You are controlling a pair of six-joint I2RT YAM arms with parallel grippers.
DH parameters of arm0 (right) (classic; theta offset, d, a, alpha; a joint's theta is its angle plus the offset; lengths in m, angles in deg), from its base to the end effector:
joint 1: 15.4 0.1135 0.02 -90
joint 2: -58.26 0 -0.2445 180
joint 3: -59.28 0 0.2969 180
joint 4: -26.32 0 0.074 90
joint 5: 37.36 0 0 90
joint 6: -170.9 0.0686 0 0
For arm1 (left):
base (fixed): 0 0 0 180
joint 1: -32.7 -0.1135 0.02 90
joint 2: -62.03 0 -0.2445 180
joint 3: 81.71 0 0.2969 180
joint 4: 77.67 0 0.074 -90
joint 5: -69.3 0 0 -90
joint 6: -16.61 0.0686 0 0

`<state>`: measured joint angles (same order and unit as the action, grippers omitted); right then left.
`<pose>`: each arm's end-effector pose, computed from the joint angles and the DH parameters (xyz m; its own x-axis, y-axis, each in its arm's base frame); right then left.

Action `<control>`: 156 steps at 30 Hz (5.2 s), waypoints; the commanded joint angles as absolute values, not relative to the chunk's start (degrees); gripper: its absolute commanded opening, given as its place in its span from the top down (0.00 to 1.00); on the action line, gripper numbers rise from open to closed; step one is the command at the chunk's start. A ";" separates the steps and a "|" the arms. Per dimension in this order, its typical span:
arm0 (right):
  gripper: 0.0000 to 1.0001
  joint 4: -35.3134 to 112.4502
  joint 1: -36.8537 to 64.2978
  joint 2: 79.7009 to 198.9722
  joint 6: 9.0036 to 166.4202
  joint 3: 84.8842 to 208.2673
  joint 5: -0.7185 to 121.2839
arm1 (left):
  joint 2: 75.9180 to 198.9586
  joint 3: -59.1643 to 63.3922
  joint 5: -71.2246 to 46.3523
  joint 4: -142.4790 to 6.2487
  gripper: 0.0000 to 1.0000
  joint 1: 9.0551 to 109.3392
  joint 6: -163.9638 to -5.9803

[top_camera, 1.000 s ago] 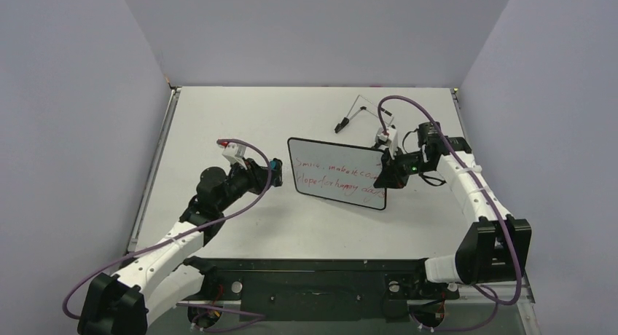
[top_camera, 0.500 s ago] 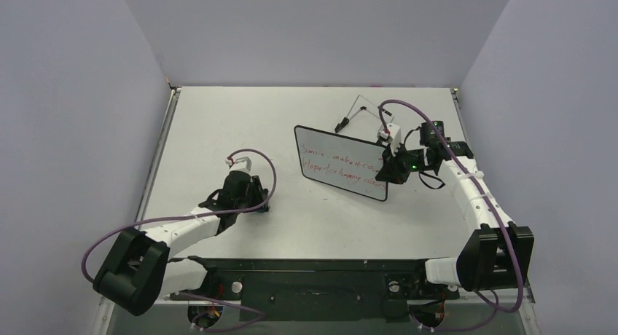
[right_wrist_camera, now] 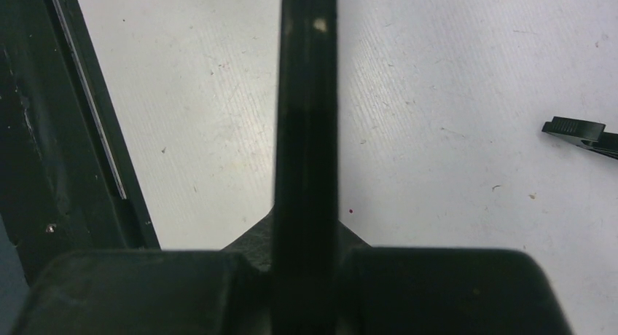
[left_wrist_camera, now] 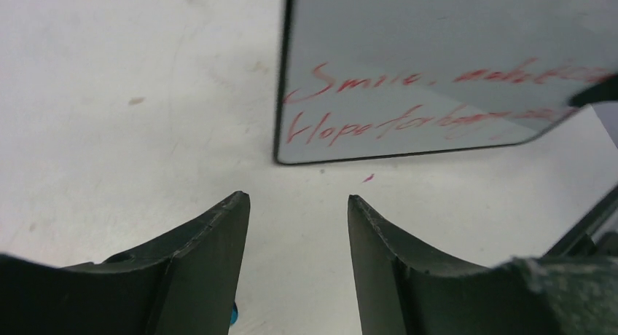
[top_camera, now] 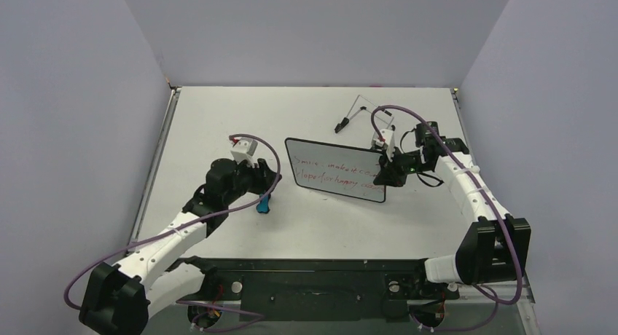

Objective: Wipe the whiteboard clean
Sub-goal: Place the whiteboard eraser at the center of the board, then adjust the whiteboard, then pick up the whiteboard eraser from the center of the board.

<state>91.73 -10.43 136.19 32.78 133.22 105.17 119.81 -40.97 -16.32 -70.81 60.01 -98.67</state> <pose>0.2999 0.0807 0.2236 -0.3762 -0.4874 -0.7880 -0.9152 0.3281 0.2340 0.2674 -0.1440 0.1757 -0.5474 -0.1966 -0.8135 0.3160 0.8515 -0.4184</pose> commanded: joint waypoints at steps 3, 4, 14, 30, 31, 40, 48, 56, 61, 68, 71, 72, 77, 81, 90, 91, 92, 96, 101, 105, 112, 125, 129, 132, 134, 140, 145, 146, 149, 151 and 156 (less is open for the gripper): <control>1.00 97.56 -9.62 138.32 26.81 135.66 104.83 | 121.27 -32.66 10.08 -80.94 0.51 60.08 -78.64; 1.00 97.83 -9.61 138.46 26.31 135.79 104.71 | 122.19 -29.28 13.28 -79.98 0.50 60.18 -77.29; 1.00 100.06 -9.36 139.18 23.21 135.94 103.05 | 139.78 -6.19 28.15 -61.86 0.45 60.24 -53.50; 1.00 101.77 -9.32 139.21 21.08 136.29 103.89 | 159.02 13.64 30.71 -37.27 0.46 66.40 -35.36; 1.00 101.82 -9.34 139.16 21.06 136.31 103.95 | 159.86 14.32 30.54 -36.46 0.48 66.42 -34.64; 1.00 101.94 -9.26 139.43 21.02 136.34 104.03 | 164.59 17.82 30.07 -31.18 0.80 66.43 -31.62; 1.00 102.05 -9.31 139.55 20.98 136.42 104.25 | 163.66 18.65 28.94 -32.63 1.00 65.93 -34.04; 1.00 102.56 -9.26 139.68 20.80 136.67 104.32 | 158.97 16.27 32.13 -38.91 0.60 64.92 -40.11; 1.00 102.64 -9.26 139.66 20.69 136.69 104.19 | 157.48 17.48 34.41 -37.07 0.56 64.18 -39.85; 1.00 102.65 -9.21 139.93 20.73 136.83 104.16 | 157.40 19.28 32.86 -28.77 0.55 64.52 -34.42; 1.00 102.73 -9.18 139.86 20.76 136.82 104.30 | 159.03 20.71 30.35 -24.48 0.56 65.38 -31.81; 1.00 102.72 -9.17 139.88 20.73 136.78 104.27 | 159.74 21.06 28.80 -24.33 0.57 65.81 -31.14; 1.00 102.81 -8.87 139.93 20.75 136.90 104.22 | 163.52 25.91 26.11 -21.20 0.61 66.20 -29.30; 1.00 102.87 -8.93 139.99 20.62 136.87 104.21 | 166.17 28.29 25.14 -20.08 0.62 66.71 -28.50; 1.00 102.94 -8.86 140.06 20.43 136.86 104.28 | 167.42 28.70 25.57 -17.86 0.84 67.38 -26.83; 1.00 102.97 -8.84 140.11 20.43 136.90 104.21 | 167.61 28.79 25.74 -17.85 0.90 67.43 -26.68; 1.00 102.99 -8.80 140.07 20.43 136.96 104.16 | 167.60 28.81 25.77 -17.85 0.99 67.46 -26.70; 1.00 103.04 -8.83 140.01 20.78 137.01 104.25 | 167.08 28.81 24.66 -21.02 1.00 67.23 -31.04; 0.39 103.12 -9.02 139.93 23.50 138.47 105.72 | 163.10 26.01 21.97 -27.08 1.00 64.48 -42.03; 0.20 103.35 -9.21 138.86 25.94 141.05 106.76 | 158.44 19.97 22.25 -33.19 1.00 61.82 -47.19; 0.17 104.13 -15.75 138.33 30.26 156.27 106.56 | 152.91 14.10 22.67 -43.27 1.00 54.40 -60.36; 0.18 89.78 13.47 133.61 47.92 143.96 88.04 | 139.47 4.83 11.90 -51.12 1.00 43.72 -78.87; 0.20 73.91 25.65 137.00 66.17 139.73 78.21 | 130.99 -1.82 4.26 -54.05 1.00 38.32 -84.71; 0.24 61.19 32.19 142.80 81.05 140.33 69.34 | 124.63 -7.35 -3.97 -54.63 1.00 34.39 -87.17; 0.28 58.45 36.39 148.32 90.96 143.42 61.00 | 120.39 -9.76 -8.13 -53.51 1.00 33.21 -89.59; 0.30 58.73 43.79 162.92 109.19 154.82 55.98 | 110.64 -12.67 -21.58 -46.34 1.00 30.69 -94.81; 0.24 60.64 45.07 170.18 114.13 162.34 49.41 | 104.97 -15.26 -30.57 -42.74 1.00 30.59 -95.88; 0.23 61.46 45.11 172.00 115.26 163.14 47.92 | 103.70 -15.50 -33.23 -42.38 1.00 30.59 -96.35; 0.25 62.56 45.65 175.49 117.34 165.89 44.82 | 101.46 -17.40 -37.57 -41.34 1.00 30.64 -96.81; 0.27 63.53 46.35 177.15 117.86 166.89 41.70 | 99.90 -18.42 -39.26 -41.13 1.00 30.65 -96.78; 0.36 65.13 47.11 180.47 119.28 168.22 37.04 | 97.13 -19.87 -40.73 -40.81 1.00 30.68 -96.58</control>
